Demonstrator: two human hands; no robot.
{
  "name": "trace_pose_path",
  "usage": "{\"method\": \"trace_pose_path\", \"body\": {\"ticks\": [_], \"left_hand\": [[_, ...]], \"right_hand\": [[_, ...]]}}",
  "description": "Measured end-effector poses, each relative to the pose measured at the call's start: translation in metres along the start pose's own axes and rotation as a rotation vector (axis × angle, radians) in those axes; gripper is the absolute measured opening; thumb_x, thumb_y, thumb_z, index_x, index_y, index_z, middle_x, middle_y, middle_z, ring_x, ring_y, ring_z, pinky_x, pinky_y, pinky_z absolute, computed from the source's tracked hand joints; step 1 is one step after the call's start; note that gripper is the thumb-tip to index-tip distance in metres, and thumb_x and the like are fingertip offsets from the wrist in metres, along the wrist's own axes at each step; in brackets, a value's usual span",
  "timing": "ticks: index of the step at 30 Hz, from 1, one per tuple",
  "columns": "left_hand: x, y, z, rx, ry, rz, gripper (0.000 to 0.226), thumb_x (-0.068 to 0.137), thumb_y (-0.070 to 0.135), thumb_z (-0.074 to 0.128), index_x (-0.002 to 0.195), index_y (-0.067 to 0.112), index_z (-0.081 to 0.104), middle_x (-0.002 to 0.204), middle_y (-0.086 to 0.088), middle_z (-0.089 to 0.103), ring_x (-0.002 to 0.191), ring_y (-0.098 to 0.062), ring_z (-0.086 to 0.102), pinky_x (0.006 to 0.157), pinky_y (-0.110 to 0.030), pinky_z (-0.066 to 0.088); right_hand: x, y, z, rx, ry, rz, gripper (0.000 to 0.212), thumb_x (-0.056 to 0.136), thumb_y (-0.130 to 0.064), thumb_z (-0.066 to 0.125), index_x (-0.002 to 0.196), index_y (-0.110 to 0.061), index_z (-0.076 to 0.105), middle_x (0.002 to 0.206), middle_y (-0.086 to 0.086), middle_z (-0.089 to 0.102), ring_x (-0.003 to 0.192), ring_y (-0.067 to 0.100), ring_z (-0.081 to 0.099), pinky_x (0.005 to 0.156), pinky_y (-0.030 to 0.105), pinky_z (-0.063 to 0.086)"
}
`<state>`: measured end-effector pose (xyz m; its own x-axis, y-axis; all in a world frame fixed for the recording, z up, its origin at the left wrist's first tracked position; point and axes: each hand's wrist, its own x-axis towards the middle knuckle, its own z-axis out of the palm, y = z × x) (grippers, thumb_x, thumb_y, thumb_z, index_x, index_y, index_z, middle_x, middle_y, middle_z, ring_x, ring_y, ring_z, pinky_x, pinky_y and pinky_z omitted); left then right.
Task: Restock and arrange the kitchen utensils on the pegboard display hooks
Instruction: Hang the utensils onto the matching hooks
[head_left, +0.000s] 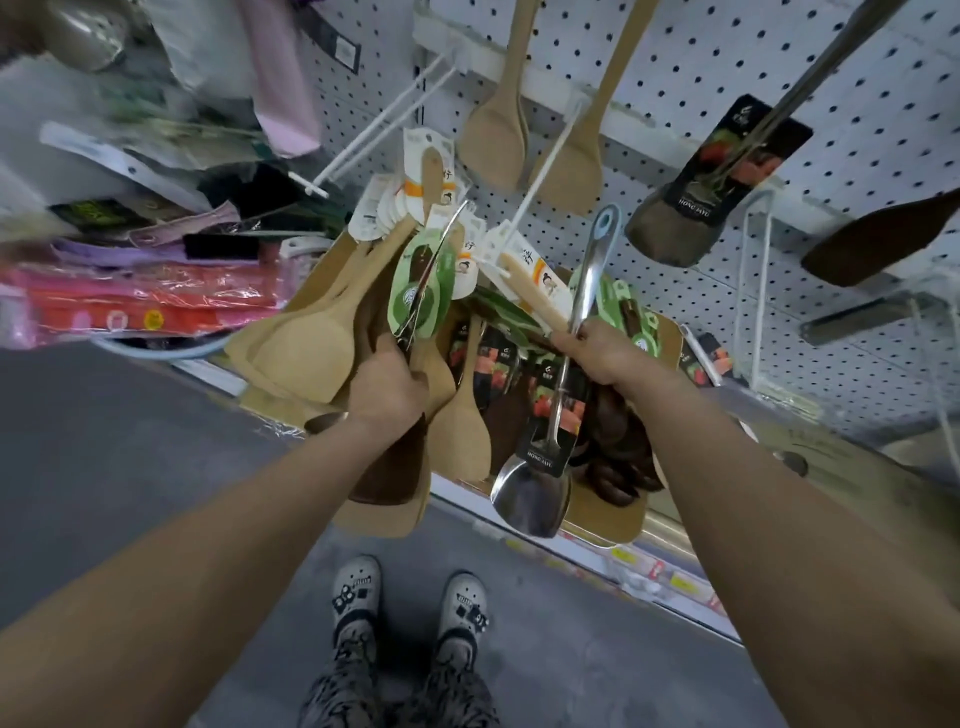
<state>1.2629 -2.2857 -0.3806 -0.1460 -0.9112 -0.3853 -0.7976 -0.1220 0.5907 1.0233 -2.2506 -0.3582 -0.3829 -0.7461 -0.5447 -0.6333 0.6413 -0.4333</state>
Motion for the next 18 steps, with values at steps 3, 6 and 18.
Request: {"method": "trace_pose_path", "body": {"ticks": [3, 6, 18], "left_hand": [[-0.006, 0.005, 0.004, -0.014, 0.017, -0.019, 0.041, 0.090, 0.014, 0.058, 0.124, -0.001, 0.041, 0.113, -0.027, 0.061, 0.106, -0.043, 0.058, 0.085, -0.043, 0.046], [-0.009, 0.011, 0.006, -0.031, 0.032, -0.037, 0.043, 0.089, 0.015, 0.058, 0.126, 0.001, 0.041, 0.113, -0.025, 0.061, 0.106, -0.042, 0.057, 0.086, -0.042, 0.046], [-0.004, 0.013, 0.017, -0.022, 0.056, -0.036, 0.047, 0.089, 0.017, 0.061, 0.130, 0.006, 0.042, 0.111, -0.019, 0.063, 0.104, -0.038, 0.059, 0.087, -0.041, 0.048]], "right_hand": [[0.002, 0.004, 0.000, 0.015, 0.017, -0.005, 0.047, 0.102, -0.040, 0.046, 0.129, -0.002, 0.053, 0.106, 0.013, 0.059, 0.091, 0.026, 0.055, 0.077, 0.031, 0.041], [0.008, 0.011, 0.005, 0.122, 0.060, -0.014, 0.049, 0.101, -0.041, 0.049, 0.129, -0.001, 0.053, 0.111, 0.015, 0.062, 0.097, 0.029, 0.058, 0.078, 0.030, 0.041], [0.058, 0.008, 0.026, 0.242, 0.051, 0.057, 0.051, 0.100, -0.046, 0.047, 0.133, -0.007, 0.056, 0.123, 0.015, 0.063, 0.107, 0.032, 0.060, 0.092, 0.036, 0.048]]}}
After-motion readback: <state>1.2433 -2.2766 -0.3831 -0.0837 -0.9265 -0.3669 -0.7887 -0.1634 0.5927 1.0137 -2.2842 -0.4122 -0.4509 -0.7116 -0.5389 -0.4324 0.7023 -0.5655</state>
